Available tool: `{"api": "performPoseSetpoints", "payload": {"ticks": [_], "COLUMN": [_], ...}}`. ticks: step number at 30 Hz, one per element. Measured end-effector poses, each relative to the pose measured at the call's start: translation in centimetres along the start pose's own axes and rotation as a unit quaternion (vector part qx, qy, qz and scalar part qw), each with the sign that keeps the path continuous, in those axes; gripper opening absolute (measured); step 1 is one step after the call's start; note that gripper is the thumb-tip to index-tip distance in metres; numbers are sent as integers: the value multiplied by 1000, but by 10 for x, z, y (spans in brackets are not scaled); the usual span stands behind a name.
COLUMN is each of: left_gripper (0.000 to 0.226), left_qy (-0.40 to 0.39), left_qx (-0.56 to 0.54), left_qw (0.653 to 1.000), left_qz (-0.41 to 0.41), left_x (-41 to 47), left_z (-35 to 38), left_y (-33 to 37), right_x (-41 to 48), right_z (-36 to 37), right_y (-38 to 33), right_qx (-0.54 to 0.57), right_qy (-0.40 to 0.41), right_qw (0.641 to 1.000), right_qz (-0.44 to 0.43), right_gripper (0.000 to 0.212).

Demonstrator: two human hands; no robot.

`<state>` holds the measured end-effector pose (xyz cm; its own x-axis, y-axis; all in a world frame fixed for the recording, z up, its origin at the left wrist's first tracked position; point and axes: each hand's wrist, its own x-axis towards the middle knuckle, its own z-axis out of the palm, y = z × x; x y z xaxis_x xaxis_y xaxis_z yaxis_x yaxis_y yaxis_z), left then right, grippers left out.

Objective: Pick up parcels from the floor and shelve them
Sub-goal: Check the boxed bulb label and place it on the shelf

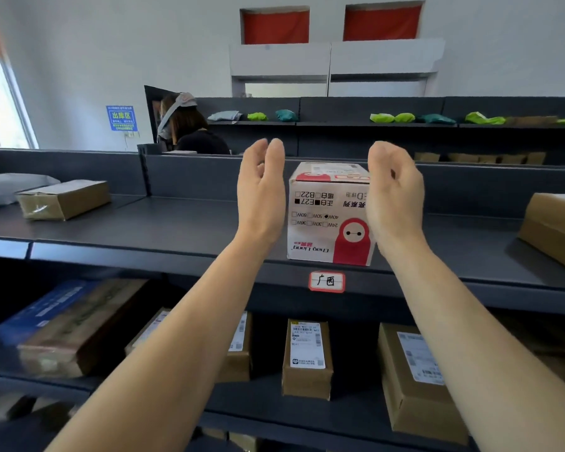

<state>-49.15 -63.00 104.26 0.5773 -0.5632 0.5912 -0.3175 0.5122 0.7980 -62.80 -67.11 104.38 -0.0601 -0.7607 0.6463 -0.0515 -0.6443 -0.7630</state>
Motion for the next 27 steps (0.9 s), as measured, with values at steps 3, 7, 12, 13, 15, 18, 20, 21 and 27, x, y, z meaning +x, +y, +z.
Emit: {"api": "performPoseSetpoints", "payload": {"ticks": [3,7,12,13,15,18,20,21,27], "left_gripper": [40,41,34,33,32,31,31,31,35], "left_qy": [4,-12,-37,-47,-70,-110,-141,-161,-263], "left_qx": [-13,-55,-146,-155,-173,-207,-215,-216,-247], "left_qw": [998,995,986,984,980,970,965,963,932], "left_qz": [63,84,70,70,72,68,46,31,-38], "left_x": [-12,-24,-35,-37,-40,-46,-56,-62,-104], "left_z": [-13,-43,-104,-118,-147,-189,-212,-222,-275], "left_y": [8,15,16,15,10,-4,-13,-17,-29], "right_x": [-18,-46,-91,-102,-128,-170,-199,-213,-298], "right_z": [13,34,65,75,94,123,140,146,155], "right_y": [-14,-33,-59,-63,-67,-69,-72,-74,-99], "right_qx": [-29,-36,30,40,49,38,16,11,0], "right_qy": [7,13,5,2,6,36,45,50,93], "right_qw": [995,988,984,985,988,992,995,997,996], "right_qz": [-91,-148,-177,-167,-148,-116,-83,-65,13], "right_gripper": [31,30,32,33,34,35,37,37,41]}}
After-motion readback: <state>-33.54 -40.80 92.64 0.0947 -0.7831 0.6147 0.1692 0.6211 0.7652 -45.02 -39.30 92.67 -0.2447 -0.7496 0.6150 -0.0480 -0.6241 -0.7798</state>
